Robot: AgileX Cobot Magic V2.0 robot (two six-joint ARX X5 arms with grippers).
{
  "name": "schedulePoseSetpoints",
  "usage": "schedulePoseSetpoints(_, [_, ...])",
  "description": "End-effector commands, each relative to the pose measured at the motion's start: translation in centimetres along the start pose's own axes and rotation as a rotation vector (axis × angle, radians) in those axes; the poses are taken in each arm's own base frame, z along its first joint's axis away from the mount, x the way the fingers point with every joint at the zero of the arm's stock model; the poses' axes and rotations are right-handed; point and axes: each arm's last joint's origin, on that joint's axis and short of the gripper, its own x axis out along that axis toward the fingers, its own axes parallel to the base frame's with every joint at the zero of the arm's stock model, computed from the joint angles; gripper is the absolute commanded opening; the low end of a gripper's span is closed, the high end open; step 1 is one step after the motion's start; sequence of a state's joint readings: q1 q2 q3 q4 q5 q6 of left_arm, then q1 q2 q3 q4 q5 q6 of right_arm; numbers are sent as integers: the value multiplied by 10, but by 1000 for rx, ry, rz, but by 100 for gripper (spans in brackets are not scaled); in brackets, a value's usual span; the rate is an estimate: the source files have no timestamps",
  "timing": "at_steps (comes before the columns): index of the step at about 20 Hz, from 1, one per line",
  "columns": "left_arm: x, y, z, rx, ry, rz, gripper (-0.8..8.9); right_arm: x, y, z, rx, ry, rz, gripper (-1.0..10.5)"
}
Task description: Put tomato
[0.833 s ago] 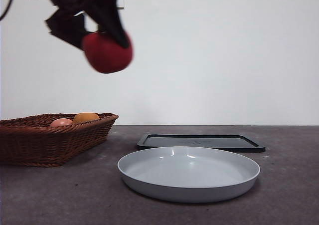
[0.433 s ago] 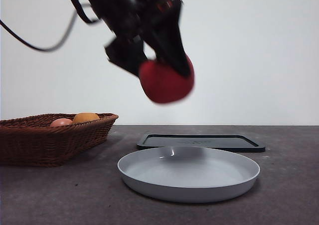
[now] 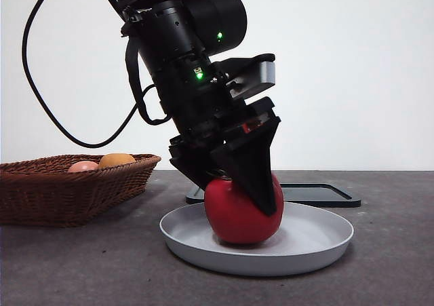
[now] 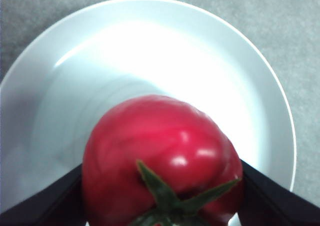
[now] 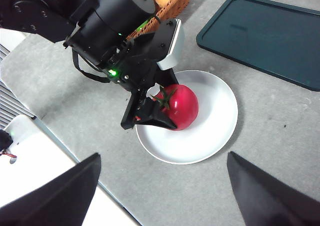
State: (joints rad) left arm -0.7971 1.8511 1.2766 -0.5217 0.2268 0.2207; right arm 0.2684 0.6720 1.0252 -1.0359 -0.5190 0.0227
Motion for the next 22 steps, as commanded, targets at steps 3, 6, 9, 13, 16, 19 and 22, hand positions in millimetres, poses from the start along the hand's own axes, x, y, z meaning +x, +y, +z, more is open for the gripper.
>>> schedulePoseSetpoints(3, [8,-3,4,21,6,-6,511,-3,2,4,-14,-10,0,401])
schedulePoseSetpoints(6, [7,-3,4,10,20,-9,515,-3,2,4,-14,-10,-1,401])
schedulePoseSetpoints(9, [-1,-4,9,4,17,-8,515,-3,1,4,-12,-8,-19,401])
schedulePoseSetpoints(13, [-18,-1,20,-14,20,-4,514,-3,1,3,-8,0,-19,401])
schedulePoseSetpoints(16, [-44,7,30,-56,-33,21,514,-3,1,3,-8,0,-19,401])
schedulePoseSetpoints(19, [-87,22,32,-131,-161,78,514,-3,1,3,-8,0,-19,401])
schedulePoseSetpoints(22, [-143,36,23,-199,-299,129,514,-3,1,3,-9,0,-19,401])
